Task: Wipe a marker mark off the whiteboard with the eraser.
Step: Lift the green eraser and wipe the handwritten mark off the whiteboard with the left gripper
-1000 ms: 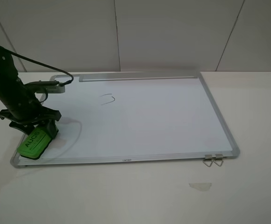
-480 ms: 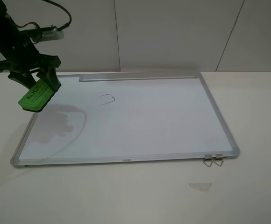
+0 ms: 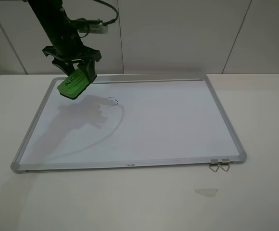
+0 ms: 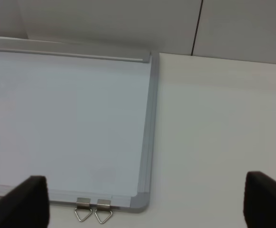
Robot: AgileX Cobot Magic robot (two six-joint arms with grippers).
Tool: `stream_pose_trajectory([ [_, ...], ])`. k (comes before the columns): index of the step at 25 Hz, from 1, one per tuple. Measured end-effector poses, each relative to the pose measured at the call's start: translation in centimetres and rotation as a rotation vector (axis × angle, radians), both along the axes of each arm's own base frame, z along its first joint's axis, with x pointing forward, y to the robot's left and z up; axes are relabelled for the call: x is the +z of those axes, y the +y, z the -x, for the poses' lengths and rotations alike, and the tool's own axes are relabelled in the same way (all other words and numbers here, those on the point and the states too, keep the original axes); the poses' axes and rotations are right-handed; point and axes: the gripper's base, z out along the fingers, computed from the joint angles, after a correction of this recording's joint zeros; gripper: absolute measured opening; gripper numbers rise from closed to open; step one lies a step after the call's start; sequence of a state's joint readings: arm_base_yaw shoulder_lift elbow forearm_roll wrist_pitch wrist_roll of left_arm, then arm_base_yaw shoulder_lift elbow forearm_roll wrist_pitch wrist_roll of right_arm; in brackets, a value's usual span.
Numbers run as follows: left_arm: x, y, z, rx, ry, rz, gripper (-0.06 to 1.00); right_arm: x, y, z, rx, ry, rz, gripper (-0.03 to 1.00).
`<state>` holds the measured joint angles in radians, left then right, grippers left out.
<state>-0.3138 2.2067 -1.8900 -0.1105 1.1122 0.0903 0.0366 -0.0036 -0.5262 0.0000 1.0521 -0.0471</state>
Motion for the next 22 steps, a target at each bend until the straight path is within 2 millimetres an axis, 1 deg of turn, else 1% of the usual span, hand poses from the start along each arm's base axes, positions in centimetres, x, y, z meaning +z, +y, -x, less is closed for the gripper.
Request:
stream_pose_trajectory([
  [2,-1.2,-2.0,-0.8,-0.031,0.011,-0.006,0.61,0.0,0.0,0.0,0.000,0.000,0.000,0.82],
  [5,-3.8,-4.7,-1.6,-0.063,0.050,-0.020,0.61,0.0,0.0,0.0,0.000,0.000,0.000,0.82],
  [7,-5.2,-6.0,-2.0,-0.076,0.055,-0.021,0.61,0.0,0.0,0.0,0.000,0.000,0.000,0.82],
  [9,-6.6,-6.9,-2.3,-0.080,0.065,-0.025,0.61,0.0,0.0,0.0,0.000,0.000,0.000,0.82],
  [11,-7.9,-7.4,-2.4,-0.084,0.076,-0.029,0.61,0.0,0.0,0.0,0.000,0.000,0.000,0.82],
  [15,-9.8,-7.6,-2.4,-0.084,0.101,-0.041,0.61,0.0,0.0,0.0,0.000,0.000,0.000,0.82],
  [18,-10.3,-7.5,-2.5,-0.085,0.105,-0.050,0.61,0.0,0.0,0.0,0.000,0.000,0.000,0.82],
  [22,-10.4,-7.5,-2.6,-0.088,0.100,-0.059,0.61,0.0,0.0,0.0,0.000,0.000,0.000,0.82],
])
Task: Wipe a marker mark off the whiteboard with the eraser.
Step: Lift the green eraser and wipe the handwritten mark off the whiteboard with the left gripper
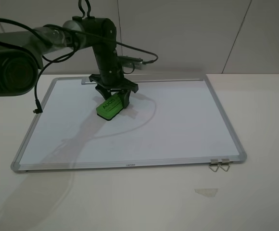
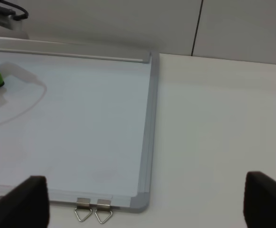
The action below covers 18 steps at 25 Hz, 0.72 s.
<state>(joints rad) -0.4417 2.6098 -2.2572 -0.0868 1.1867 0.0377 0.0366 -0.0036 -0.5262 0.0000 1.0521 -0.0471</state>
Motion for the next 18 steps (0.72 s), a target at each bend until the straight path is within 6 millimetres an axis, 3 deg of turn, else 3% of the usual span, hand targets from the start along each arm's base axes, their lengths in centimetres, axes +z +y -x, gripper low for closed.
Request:
stream_pose_trajectory([
  [11,0.0,0.5,-0.5,-0.012,-0.052,-0.068,0.61,0.0,0.0,0.0,0.000,0.000,0.000,0.82],
  [18,0.0,5.7,-2.7,0.128,-0.064,-0.089,0.61,0.0,0.0,0.0,0.000,0.000,0.000,0.82],
])
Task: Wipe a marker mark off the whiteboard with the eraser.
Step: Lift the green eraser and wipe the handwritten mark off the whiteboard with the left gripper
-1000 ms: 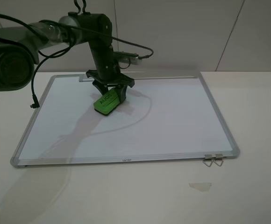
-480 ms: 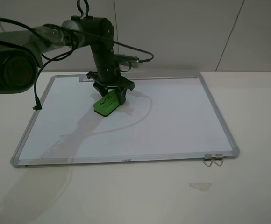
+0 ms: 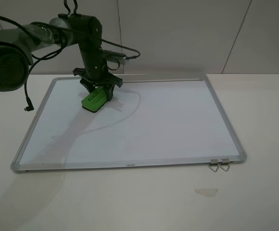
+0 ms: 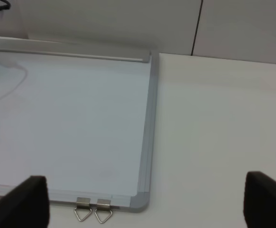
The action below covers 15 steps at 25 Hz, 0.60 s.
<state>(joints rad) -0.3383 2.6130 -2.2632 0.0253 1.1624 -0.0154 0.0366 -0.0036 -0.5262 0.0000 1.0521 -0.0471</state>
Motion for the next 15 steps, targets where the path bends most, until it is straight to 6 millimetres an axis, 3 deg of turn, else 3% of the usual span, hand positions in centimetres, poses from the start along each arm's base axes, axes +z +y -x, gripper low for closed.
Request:
stream_pose_trajectory([
  [4,-0.1,2.7,-0.7,0.062,0.022,0.000,0.61,0.0,0.0,0.0,0.000,0.000,0.000,0.82],
  [7,-0.1,3.2,-0.8,0.079,0.029,0.016,0.61,0.0,0.0,0.0,0.000,0.000,0.000,0.82],
  [12,-0.1,2.8,-0.7,0.088,0.036,0.064,0.61,0.0,0.0,0.0,0.000,0.000,0.000,0.82],
  [15,0.0,0.8,-0.3,0.045,0.040,0.132,0.61,0.0,0.0,0.0,0.000,0.000,0.000,0.82],
])
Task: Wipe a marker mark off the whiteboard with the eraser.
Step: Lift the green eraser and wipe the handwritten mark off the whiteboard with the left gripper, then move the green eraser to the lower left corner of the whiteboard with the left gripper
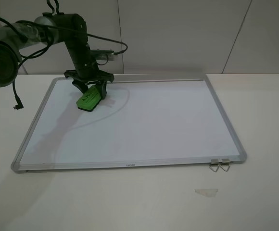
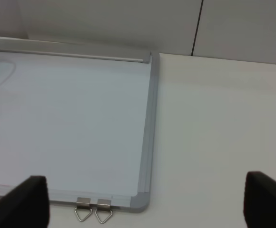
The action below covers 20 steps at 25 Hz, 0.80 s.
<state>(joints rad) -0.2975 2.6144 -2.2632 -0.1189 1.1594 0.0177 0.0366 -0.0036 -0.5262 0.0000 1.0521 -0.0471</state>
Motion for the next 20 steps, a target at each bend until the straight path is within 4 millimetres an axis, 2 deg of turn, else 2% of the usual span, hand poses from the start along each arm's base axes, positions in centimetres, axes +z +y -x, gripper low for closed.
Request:
stream_pose_trajectory([
  [6,0.1,-5.3,1.8,-0.105,-0.011,0.052,0.61,0.0,0.0,0.0,0.000,0.000,0.000,0.82],
  [10,0.1,-7.3,2.7,-0.147,-0.018,0.056,0.61,0.0,0.0,0.0,0.000,0.000,0.000,0.82],
  [15,0.1,-7.8,2.9,-0.153,-0.014,0.064,0.61,0.0,0.0,0.0,0.000,0.000,0.000,0.82],
  [20,0.5,-7.0,2.8,-0.111,0.010,0.061,0.61,0.0,0.0,0.0,0.000,0.000,0.000,0.82],
])
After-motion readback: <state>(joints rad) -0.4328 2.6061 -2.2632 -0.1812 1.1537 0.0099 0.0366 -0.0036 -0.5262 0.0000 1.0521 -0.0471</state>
